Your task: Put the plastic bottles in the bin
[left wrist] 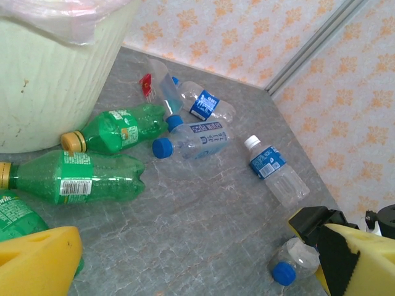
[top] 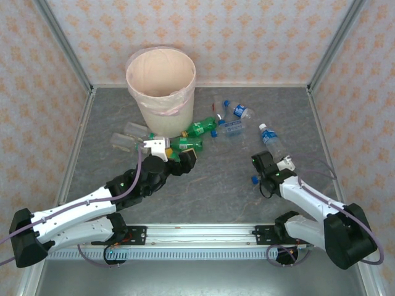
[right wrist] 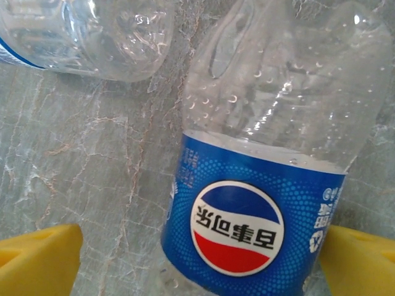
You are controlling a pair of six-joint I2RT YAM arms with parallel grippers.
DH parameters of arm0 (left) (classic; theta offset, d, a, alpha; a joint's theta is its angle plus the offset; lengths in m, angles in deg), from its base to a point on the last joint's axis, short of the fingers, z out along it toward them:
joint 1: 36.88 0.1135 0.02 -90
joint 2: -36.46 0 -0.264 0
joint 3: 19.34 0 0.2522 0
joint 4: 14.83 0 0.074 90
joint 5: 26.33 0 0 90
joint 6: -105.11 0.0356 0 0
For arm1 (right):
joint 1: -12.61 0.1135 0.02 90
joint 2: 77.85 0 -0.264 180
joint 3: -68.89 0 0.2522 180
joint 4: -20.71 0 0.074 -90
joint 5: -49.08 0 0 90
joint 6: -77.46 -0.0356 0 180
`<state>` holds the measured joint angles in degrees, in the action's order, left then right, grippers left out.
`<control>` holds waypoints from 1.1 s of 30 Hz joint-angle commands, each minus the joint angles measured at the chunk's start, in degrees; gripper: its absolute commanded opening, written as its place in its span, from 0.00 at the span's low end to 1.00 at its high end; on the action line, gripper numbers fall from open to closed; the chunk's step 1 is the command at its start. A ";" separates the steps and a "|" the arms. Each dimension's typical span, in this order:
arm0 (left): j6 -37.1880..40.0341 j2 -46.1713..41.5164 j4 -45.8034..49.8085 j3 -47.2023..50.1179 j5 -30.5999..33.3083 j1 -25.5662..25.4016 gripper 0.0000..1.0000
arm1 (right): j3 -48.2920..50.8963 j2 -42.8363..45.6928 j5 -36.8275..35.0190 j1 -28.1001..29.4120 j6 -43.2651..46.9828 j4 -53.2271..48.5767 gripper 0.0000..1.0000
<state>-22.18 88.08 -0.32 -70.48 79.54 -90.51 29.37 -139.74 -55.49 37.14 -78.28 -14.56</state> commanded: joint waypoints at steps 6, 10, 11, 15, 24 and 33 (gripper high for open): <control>1.46 -0.97 -1.64 0.88 0.01 -0.03 0.99 | 2.96 -2.39 -2.96 -0.43 0.98 3.04 0.87; 1.19 -1.25 -0.99 0.76 0.04 0.01 0.99 | 3.46 -4.52 -2.06 -0.44 2.18 4.53 0.78; 1.18 -1.33 -0.78 0.65 0.15 -0.03 0.99 | 3.36 -4.85 -1.96 -0.45 2.52 4.57 0.75; 1.00 -1.85 -0.23 0.70 0.38 0.01 0.99 | 3.00 -4.71 -2.29 -0.29 4.04 4.06 0.66; 0.12 -2.06 -1.62 0.88 0.58 -0.04 0.99 | 2.73 2.53 -5.18 4.81 11.81 5.62 0.56; -4.83 -0.95 -3.04 1.80 -4.81 6.17 0.99 | -0.04 6.87 -5.27 14.33 26.96 12.53 0.55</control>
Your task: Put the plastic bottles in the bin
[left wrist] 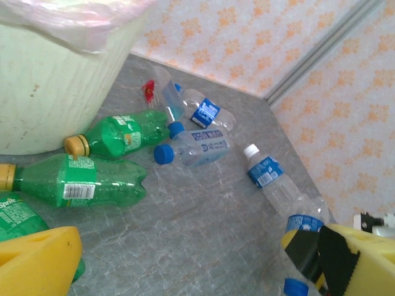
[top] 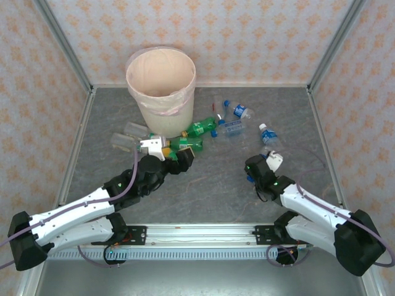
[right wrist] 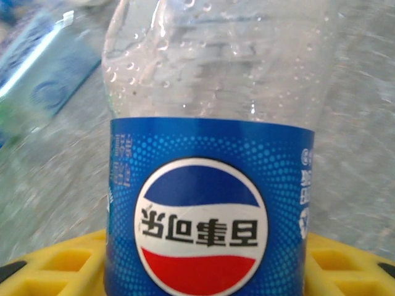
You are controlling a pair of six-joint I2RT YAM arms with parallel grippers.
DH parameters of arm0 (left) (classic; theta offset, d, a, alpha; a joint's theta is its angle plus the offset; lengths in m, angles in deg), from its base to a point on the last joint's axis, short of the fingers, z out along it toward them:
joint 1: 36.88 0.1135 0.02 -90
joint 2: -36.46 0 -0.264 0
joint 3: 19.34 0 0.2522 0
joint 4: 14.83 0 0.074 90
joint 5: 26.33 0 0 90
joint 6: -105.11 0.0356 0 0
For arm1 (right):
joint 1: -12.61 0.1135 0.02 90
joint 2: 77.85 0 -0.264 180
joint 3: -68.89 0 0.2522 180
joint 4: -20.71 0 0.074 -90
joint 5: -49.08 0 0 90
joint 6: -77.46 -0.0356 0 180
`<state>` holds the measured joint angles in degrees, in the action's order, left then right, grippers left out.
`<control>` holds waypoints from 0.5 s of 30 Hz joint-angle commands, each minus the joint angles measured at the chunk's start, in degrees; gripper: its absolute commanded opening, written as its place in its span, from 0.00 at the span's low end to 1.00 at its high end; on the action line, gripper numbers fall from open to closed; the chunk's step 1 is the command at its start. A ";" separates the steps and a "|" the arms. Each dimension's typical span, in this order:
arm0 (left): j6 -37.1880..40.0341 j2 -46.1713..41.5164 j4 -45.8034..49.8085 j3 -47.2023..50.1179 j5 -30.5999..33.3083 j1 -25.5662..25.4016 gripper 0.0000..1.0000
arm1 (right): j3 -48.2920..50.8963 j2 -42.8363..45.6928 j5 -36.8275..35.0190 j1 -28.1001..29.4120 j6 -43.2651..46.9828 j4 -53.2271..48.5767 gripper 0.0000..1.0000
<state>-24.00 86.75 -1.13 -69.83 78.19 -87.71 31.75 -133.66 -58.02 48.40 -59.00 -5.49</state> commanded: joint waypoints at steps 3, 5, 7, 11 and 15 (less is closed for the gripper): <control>-4.63 0.46 -5.72 2.41 -10.26 6.43 0.99 | -3.72 0.84 -2.38 7.36 13.10 6.95 0.55; -4.53 0.28 -8.55 3.12 -13.07 6.86 0.98 | -4.18 1.01 -0.41 9.30 16.62 9.98 0.55; -4.39 0.19 -10.34 3.42 -14.60 7.05 0.96 | -4.65 0.89 0.95 11.29 19.56 12.49 0.54; -4.63 0.78 -11.79 2.95 -17.98 8.16 0.93 | -7.15 -0.53 1.96 15.79 25.57 16.19 0.53; -5.16 2.15 -13.64 1.79 -22.13 8.81 0.90 | -10.92 -3.19 1.81 20.63 30.34 16.96 0.54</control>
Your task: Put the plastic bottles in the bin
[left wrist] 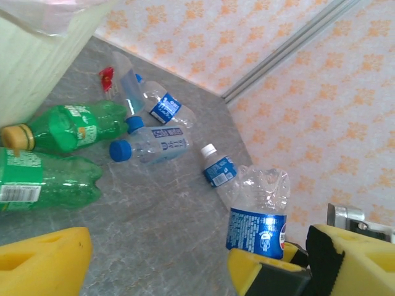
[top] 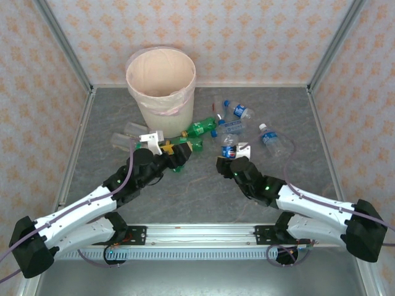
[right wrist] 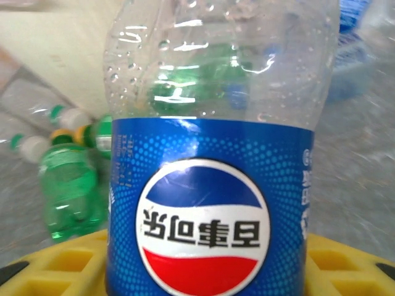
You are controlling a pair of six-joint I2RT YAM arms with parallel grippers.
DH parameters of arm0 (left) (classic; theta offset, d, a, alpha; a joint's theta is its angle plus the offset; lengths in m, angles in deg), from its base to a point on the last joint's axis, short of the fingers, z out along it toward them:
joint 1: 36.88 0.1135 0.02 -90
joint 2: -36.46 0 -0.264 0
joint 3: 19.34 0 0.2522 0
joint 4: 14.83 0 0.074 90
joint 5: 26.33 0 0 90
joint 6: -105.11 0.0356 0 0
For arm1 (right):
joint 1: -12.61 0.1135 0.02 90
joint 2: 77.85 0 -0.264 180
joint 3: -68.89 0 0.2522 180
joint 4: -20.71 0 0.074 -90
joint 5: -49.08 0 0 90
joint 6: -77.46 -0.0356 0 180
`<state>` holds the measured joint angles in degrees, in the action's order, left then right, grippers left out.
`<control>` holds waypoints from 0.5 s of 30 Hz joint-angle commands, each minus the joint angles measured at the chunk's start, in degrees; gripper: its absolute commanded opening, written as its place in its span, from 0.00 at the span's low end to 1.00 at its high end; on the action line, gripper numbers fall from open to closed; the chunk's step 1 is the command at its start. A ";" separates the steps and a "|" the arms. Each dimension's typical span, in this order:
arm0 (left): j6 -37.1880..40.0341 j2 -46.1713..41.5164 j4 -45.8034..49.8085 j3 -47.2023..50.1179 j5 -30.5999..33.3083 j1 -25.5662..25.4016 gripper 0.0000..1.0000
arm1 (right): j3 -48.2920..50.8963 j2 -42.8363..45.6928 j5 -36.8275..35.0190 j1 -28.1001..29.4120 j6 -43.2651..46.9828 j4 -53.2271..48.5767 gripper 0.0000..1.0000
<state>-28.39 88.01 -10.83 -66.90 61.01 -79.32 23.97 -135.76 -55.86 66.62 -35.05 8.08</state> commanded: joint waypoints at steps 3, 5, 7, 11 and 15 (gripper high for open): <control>-0.47 2.58 -5.00 -2.49 -7.60 0.69 0.90 | -5.38 -3.11 -0.73 6.04 8.71 3.86 0.55; -0.09 3.75 -6.23 -3.13 -9.74 0.69 0.90 | -6.68 -4.35 -0.53 7.96 9.51 3.88 0.55; 0.00 4.75 -7.74 -3.34 -12.09 0.70 0.88 | -7.71 -5.22 -0.40 9.51 9.97 3.84 0.55; -0.92 5.92 -10.68 -3.18 -15.42 0.69 0.86 | -9.06 -6.27 -0.33 12.08 10.30 3.91 0.55; -1.14 6.61 -12.30 -3.07 -17.50 0.69 0.85 | -9.52 -6.60 -0.27 13.38 10.45 4.38 0.55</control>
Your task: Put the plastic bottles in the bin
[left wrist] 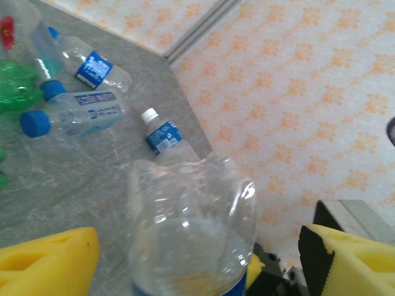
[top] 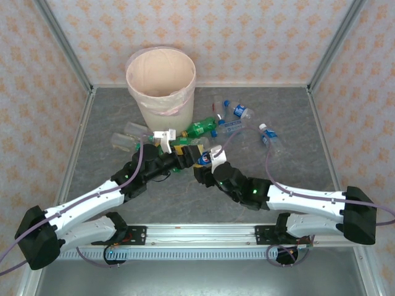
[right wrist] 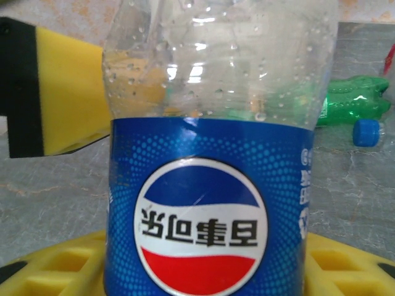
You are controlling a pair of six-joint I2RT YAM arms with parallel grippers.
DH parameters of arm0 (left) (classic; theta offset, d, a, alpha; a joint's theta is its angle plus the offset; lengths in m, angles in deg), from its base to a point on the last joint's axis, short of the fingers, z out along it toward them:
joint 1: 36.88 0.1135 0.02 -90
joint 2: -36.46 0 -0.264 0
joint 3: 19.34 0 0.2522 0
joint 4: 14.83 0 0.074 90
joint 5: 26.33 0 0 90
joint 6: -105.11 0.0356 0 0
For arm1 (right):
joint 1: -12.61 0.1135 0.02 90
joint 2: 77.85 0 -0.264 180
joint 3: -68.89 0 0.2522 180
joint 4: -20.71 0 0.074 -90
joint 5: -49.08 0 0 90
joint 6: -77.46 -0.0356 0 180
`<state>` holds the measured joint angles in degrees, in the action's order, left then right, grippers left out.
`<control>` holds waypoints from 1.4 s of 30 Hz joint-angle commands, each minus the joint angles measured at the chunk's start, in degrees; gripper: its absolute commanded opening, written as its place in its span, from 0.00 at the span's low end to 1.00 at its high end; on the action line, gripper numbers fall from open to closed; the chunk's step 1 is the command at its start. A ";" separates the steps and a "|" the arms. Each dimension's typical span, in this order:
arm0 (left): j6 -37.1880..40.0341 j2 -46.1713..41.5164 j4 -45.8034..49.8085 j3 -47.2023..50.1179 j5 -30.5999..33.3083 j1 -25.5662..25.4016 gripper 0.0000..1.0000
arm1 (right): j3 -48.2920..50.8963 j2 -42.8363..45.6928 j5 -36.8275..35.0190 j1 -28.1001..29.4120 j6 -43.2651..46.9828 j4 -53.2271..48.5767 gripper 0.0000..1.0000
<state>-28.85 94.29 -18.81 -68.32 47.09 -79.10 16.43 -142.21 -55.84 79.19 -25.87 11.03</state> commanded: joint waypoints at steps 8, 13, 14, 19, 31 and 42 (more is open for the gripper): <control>-0.69 3.25 -3.56 -2.64 -5.11 0.47 0.80 | -3.49 -1.23 -0.20 2.18 1.80 2.07 0.55; -0.24 2.99 -3.18 -2.80 -4.47 0.47 0.71 | -3.71 -1.32 0.02 2.18 1.64 2.08 0.55; -0.24 3.00 -3.04 -2.90 -4.31 0.48 0.66 | -3.67 -1.35 -0.11 2.15 1.42 2.03 0.55; -0.27 2.43 -2.28 -3.32 -2.99 0.47 0.60 | -3.06 -0.88 -0.99 2.19 0.50 1.90 0.62; 5.20 0.96 9.33 -12.34 4.78 0.61 0.58 | 0.72 6.86 -5.31 2.19 -1.52 2.01 1.00; 14.12 7.25 24.83 -33.12 10.17 8.11 0.61 | 7.29 21.12 -7.77 2.18 -3.14 -0.91 1.00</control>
<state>-18.42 99.95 0.20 -97.45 54.47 -73.04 22.31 -123.94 -60.88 81.09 -27.99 11.53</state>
